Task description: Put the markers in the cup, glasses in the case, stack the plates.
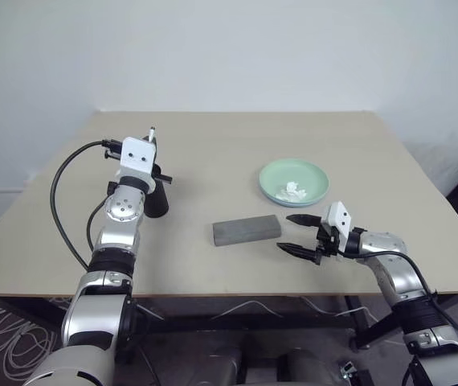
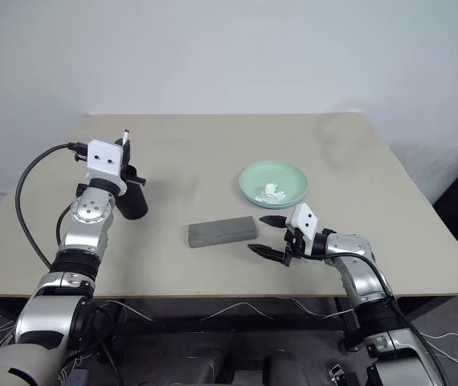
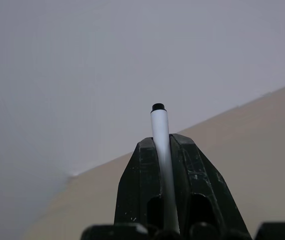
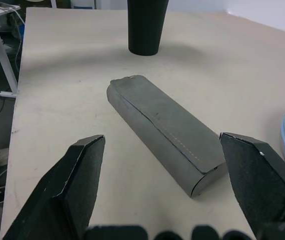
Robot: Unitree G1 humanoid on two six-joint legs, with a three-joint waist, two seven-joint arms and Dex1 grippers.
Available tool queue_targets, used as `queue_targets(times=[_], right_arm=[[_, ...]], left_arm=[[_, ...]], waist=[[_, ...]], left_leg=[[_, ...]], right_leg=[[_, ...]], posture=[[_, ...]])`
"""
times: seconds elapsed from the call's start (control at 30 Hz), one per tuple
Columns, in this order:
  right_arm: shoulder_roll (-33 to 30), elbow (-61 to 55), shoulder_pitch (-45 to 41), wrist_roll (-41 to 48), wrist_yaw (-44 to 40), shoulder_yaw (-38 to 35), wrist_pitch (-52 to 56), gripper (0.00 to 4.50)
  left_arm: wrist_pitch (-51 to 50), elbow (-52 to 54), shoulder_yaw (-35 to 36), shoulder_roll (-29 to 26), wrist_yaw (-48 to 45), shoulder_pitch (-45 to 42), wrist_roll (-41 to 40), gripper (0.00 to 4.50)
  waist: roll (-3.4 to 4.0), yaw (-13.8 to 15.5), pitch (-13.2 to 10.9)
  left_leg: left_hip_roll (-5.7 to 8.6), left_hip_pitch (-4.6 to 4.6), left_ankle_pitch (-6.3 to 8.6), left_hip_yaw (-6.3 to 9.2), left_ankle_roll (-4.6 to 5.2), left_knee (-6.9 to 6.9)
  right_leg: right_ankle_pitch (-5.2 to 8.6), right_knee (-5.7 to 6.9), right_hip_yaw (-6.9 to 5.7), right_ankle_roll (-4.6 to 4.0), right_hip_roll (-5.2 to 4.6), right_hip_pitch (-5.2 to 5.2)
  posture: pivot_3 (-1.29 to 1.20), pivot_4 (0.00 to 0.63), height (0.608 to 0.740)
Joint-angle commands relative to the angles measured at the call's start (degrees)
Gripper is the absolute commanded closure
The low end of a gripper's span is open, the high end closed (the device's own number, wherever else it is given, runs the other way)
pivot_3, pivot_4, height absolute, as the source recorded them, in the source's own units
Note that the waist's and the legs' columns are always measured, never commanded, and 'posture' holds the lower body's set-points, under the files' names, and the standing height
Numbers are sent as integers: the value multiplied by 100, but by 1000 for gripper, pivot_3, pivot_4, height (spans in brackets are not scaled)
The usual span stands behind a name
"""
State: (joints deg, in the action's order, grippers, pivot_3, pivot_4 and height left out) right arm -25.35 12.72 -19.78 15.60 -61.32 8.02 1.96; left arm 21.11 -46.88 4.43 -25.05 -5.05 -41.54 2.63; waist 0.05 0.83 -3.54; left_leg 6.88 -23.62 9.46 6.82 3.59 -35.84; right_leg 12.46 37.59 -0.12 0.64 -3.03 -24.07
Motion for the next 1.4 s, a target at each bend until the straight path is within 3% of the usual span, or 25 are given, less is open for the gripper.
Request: queue_targets(times=[0.03, 0.13, 0.17, 0.4, 0.67, 0.83, 1.03, 1.2, 1.4], right_arm=[[-40, -219, -116, 58, 11, -132, -26, 522], [-26, -188, -166, 49, 6, -119, -25, 522], [-26, -184, -172, 48, 3, -117, -27, 522], [-51, -179, -184, 49, -36, -118, -35, 522], [-66, -200, -188, 65, -51, -122, -18, 522], [-76, -197, -221, 83, -26, -155, 20, 522], [-140, -147, -273, 89, -21, -218, 31, 522], [-214, -137, -335, 153, -49, -312, 101, 522], [-426, -145, -257, 239, -163, -498, 219, 522]], left_arm=[[188, 39, 76, -70, 92, -261, 55, 4483], [215, -9, 92, -61, 110, -274, 30, 4483], [221, -15, 102, -55, 117, -274, 17, 3875], [193, -19, 94, -53, 215, -279, 61, 1465], [184, 222, 133, 32, -26, -284, -133, 1465], [-244, 1144, 319, 266, -1564, -26, -1352, 1465], [-2045, 3343, -41, -88, -3663, 1171, -2692, 1465], [-2683, 3924, -192, -519, -4123, 1837, -2552, 1465], [-2630, 3955, -2, -812, -4141, 2515, -2272, 1465]], waist=[[0, -5, 0], [0, -5, 0], [0, -5, 0], [-1, -5, 0], [-1, -5, 1], [-1, -8, 1], [7, -110, 2], [9, -86, 0], [13, -29, -1]], left_leg=[[0, 0, 0, 0, 0, -2], [0, 0, 0, 1, 0, -5], [0, 0, 0, 2, 0, -5], [0, 0, 0, 2, 0, -7], [0, 1, 0, 3, 0, -9], [0, 0, 0, 4, 0, -14], [-2, 4, 0, 0, 0, -8], [-12, 7, 0, 3, 0, -3], [-14, 6, 0, 0, 0, -4]], right_leg=[[0, 1, -3, 0, 0, 1], [0, 6, -8, 0, 0, 1], [0, 6, -9, 0, 0, 2], [0, 6, -13, 0, 1, 2], [-1, 7, -18, 0, 0, 4], [0, 6, -24, 0, -2, 8], [1, 7, -3, -2, 5, 14], [1, 14, 27, -19, 20, 6], [6, 13, 26, -32, 10, 6]], posture=[[0, 0, 736], [0, 0, 736], [0, 0, 736], [0, 0, 736], [0, 0, 736], [0, 0, 736], [0, 0, 736], [0, 0, 736], [0, 0, 736]])
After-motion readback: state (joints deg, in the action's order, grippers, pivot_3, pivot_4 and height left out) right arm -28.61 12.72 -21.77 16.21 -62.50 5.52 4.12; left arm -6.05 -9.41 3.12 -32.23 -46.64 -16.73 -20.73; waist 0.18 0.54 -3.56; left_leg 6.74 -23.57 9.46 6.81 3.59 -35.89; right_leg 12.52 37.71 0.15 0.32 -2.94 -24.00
